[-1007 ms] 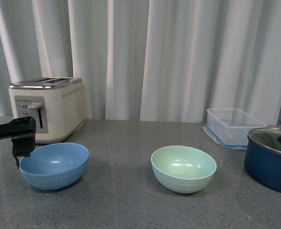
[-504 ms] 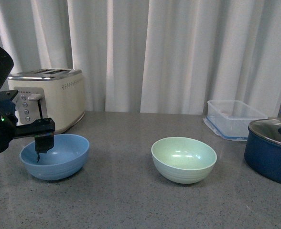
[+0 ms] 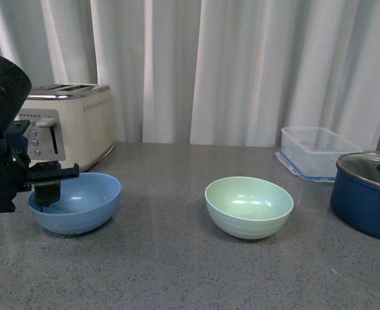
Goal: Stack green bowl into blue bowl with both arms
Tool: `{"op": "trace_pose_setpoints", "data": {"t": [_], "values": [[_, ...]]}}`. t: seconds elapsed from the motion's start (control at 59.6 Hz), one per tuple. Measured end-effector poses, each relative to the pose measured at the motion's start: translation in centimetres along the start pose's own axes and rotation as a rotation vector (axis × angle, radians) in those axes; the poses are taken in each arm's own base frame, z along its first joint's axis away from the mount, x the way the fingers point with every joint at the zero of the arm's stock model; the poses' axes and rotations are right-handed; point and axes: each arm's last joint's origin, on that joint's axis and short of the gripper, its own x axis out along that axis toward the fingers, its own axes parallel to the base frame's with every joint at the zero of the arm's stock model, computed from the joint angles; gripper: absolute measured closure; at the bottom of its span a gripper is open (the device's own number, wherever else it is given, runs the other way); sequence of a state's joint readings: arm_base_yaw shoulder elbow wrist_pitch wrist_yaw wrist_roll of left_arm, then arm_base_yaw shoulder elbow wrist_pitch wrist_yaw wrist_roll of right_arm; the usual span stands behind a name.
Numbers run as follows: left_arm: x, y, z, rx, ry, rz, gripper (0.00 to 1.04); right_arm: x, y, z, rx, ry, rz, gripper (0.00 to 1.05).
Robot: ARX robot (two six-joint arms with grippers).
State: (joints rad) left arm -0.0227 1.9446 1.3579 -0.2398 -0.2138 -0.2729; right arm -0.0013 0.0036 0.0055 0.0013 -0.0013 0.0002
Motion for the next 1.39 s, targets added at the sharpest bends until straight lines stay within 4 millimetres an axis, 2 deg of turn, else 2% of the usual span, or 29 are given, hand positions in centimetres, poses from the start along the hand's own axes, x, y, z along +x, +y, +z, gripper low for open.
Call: {"op": "trace_pose_setpoints", "data": {"t": [0.218,0.436,0.655,0.822,0.99,1.393], "values": [[-0.2,0.0,0.1,-0.038,0.001,-0.019,1.02,0.0,0.0,0.0,0.000,0.000,0.000,0.10],[-1.2,-0.3,0.5,-0.054,-0.006,-0.050,1.01,0.0,0.0,0.0,0.000,0.000,0.000,0.10],[-3.4,-2.1,1.6,-0.067,-0.046,-0.125,1.01,0.0,0.0,0.0,0.000,0.000,0.000,0.10],[-4.4,-3.8,2.0,-0.064,-0.066,-0.168,1.01,0.0,0.0,0.0,0.000,0.000,0.000,0.10],[-4.4,-5.3,1.8,-0.049,-0.060,-0.193,1.01,0.0,0.0,0.0,0.000,0.000,0.000,0.10],[-3.1,-8.3,0.9,-0.009,-0.029,-0.226,1.01,0.0,0.0,0.0,0.000,0.000,0.000,0.10]]}}
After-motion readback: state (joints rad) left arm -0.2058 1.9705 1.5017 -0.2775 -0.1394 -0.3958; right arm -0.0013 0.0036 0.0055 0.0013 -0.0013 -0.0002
